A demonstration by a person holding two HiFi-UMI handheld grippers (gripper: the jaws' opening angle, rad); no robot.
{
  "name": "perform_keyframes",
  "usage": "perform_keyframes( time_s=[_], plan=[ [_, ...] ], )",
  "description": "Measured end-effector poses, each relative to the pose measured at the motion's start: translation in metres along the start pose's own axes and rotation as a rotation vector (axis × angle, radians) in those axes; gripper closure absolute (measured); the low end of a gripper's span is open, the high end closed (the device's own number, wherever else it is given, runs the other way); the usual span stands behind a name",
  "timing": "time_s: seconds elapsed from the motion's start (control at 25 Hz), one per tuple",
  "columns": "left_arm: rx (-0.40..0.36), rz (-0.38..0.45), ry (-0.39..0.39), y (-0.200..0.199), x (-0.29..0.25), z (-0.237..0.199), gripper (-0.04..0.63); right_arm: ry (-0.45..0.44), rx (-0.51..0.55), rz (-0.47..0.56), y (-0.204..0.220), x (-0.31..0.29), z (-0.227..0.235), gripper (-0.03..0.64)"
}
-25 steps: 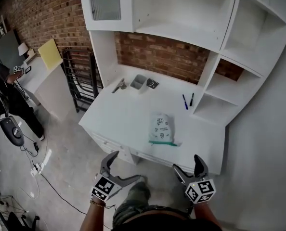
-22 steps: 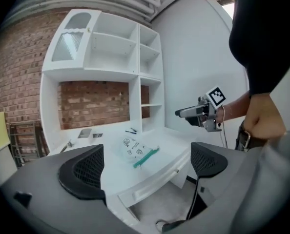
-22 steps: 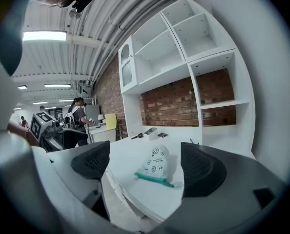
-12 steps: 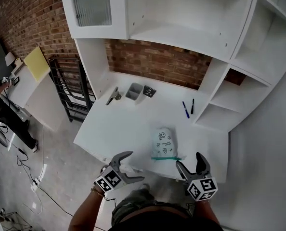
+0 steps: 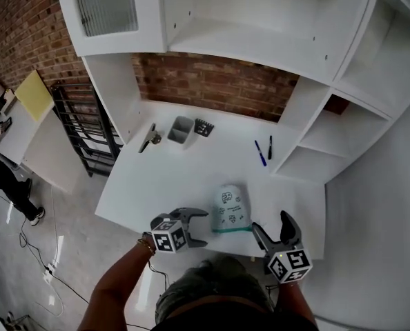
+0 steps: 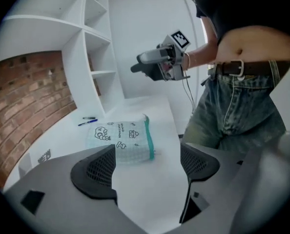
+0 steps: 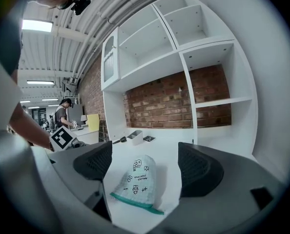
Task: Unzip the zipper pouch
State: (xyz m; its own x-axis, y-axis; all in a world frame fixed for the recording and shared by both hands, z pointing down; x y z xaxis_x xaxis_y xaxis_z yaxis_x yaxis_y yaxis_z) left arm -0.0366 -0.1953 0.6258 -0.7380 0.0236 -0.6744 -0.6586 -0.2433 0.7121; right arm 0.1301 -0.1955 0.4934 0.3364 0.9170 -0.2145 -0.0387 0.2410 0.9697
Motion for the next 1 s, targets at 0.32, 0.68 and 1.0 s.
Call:
perform_keyframes(
  time_s=[0.32,0.68,1.0],
  plan=[
    [-0.281,-0.167,0.237,0.02,-0.048,-0.001,0.239,0.048,0.007,-0.02,0.0,-0.005,0.018,0.201],
    [-0.445,-0.291,0.361,0.038,-0.077,-0.011,0.322,0.046,0.019,-0.042,-0.002,-0.019,0.036,0.202],
    [-0.378,-0.305,0.431,0.042,-0.074,-0.002,0.417,0.014,0.016,-0.048,-0.005,-0.032,0.04,0.207]
  ],
)
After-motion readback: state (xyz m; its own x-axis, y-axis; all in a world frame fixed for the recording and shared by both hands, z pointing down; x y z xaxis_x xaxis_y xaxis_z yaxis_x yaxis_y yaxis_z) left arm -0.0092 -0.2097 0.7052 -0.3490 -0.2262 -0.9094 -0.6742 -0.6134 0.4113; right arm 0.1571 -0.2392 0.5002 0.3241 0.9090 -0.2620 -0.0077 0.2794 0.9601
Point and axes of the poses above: the fingertips, and each gripper's own axes: x backward along the fingers, z to its right, y out of its underside, the point moved 1 cm from there along x, backward along the fingers, and after that the axes turned 1 degree about -z, right-handed, at the moved point
